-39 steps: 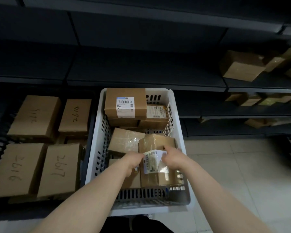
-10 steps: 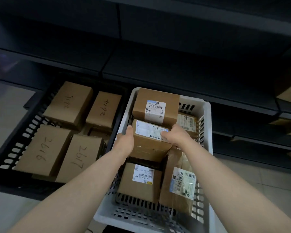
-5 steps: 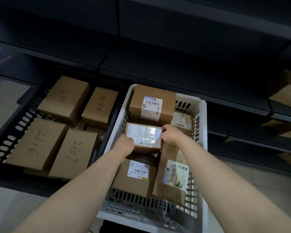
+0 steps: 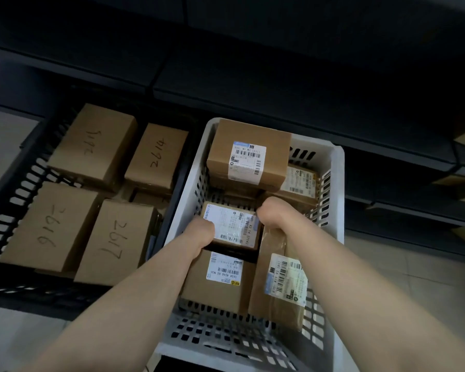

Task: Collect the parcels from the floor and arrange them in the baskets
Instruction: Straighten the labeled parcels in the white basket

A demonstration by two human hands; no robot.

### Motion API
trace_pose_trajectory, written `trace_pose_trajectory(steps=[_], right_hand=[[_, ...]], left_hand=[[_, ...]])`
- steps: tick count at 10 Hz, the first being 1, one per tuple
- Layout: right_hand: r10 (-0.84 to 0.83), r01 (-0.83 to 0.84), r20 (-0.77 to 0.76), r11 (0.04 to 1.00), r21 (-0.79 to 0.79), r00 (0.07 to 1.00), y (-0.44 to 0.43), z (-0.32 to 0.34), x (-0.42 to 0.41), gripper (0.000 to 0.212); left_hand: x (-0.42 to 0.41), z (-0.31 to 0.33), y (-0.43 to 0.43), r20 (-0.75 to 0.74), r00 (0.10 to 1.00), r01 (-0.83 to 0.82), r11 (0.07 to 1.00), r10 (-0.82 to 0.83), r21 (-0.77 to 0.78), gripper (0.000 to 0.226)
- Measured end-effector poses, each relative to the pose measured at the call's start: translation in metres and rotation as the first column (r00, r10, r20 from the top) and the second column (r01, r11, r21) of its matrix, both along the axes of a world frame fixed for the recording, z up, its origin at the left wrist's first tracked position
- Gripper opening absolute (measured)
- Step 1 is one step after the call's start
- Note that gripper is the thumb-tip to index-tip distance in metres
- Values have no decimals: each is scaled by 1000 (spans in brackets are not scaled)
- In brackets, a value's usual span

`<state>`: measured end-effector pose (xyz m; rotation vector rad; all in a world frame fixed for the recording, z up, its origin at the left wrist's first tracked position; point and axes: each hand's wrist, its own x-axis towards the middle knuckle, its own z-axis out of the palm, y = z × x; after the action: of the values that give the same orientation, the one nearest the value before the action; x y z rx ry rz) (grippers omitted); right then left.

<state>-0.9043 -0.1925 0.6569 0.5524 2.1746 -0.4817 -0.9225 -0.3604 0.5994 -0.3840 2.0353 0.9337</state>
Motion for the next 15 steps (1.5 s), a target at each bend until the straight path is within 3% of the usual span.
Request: trace_pose_trajectory(steps=[2,3,4,5,6,7,8,9,10,11,12,14,15], right_hand=[[-48,52,-102,998,28,994,7,5,11,28],[-194,195,-193,981,-15,962,12,23,28,33],[-241,240,-243,970,-33,940,21,33,47,33],[-268,266,-290,963,-45,919,23,45,69,31],[-266,269,-299,963,-30,917,24,50,92,25],[-255,264,-265,965,-4,930,22,51,113,20],[-258,261,-203,965,-13,945,17,47,130,29],[-301,291,-154,953,-80,941,9,44,142,28],[-362,354,-208,932,-78,909,5,47,149,30],[-334,340,-284,940,-28,899,8,63,148,19],[-380,380,-372,922,-78,847,12,83,142,28],[-553,436,-512,833,-340,658,-2,114,121,26],[-607,432,-492,793,-430,624,-17,123,104,22]], left_hand=[[3,14,-1,7,998,-56,998,56,-2,39],[9,36,3,-48,998,-50,999,51,18,38],[21,45,8,-133,988,-79,996,72,-43,49],[44,57,17,-188,982,9,998,-21,-69,56],[69,69,25,-95,987,137,988,-131,64,43],[88,70,30,55,987,140,979,-149,148,48],[105,73,34,105,978,156,965,-181,209,44],[114,72,37,94,980,148,957,-176,250,44],[118,79,37,61,988,122,950,-145,287,36],[115,85,36,-11,993,117,945,-119,305,46],[104,102,37,-131,991,80,938,-37,338,44],[75,145,26,-466,885,155,942,2,298,48],[63,159,14,-538,843,128,966,13,223,56]])
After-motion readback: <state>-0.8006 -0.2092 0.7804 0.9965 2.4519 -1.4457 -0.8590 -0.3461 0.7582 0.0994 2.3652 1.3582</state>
